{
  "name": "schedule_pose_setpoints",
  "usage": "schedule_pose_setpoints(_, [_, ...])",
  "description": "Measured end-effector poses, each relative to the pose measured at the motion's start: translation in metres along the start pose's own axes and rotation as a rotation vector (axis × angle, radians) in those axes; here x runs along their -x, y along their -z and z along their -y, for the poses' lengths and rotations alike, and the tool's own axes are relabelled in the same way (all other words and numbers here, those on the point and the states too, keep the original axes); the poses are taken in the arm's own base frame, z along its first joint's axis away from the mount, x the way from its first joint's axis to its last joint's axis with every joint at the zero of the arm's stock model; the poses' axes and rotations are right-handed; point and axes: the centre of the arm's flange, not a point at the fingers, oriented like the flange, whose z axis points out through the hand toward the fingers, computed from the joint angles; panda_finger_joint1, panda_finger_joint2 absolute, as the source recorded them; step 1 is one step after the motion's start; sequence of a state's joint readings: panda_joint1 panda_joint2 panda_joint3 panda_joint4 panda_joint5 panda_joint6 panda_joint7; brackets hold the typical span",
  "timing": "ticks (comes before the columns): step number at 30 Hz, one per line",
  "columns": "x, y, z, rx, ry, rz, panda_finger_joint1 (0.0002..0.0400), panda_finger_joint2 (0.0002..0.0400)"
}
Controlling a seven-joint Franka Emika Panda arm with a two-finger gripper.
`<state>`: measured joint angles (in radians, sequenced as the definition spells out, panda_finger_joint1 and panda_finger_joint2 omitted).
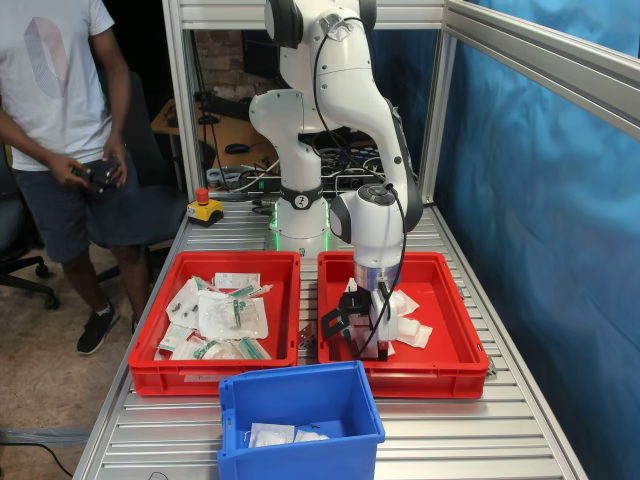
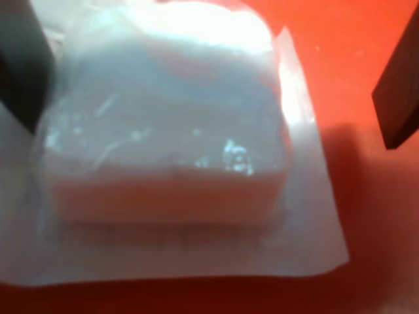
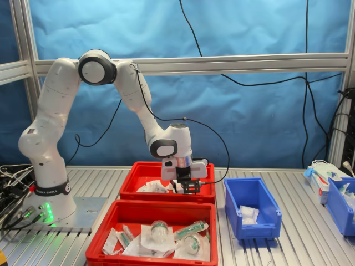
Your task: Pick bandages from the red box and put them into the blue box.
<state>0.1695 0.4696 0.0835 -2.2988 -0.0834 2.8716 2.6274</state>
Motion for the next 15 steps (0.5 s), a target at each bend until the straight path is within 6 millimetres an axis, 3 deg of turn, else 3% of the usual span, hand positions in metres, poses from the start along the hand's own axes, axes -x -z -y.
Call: schedule_pose_setpoints(15, [0.0034, -0.0026, 0.0002, 0.0, 0.003, 0.001, 0.04, 0.04])
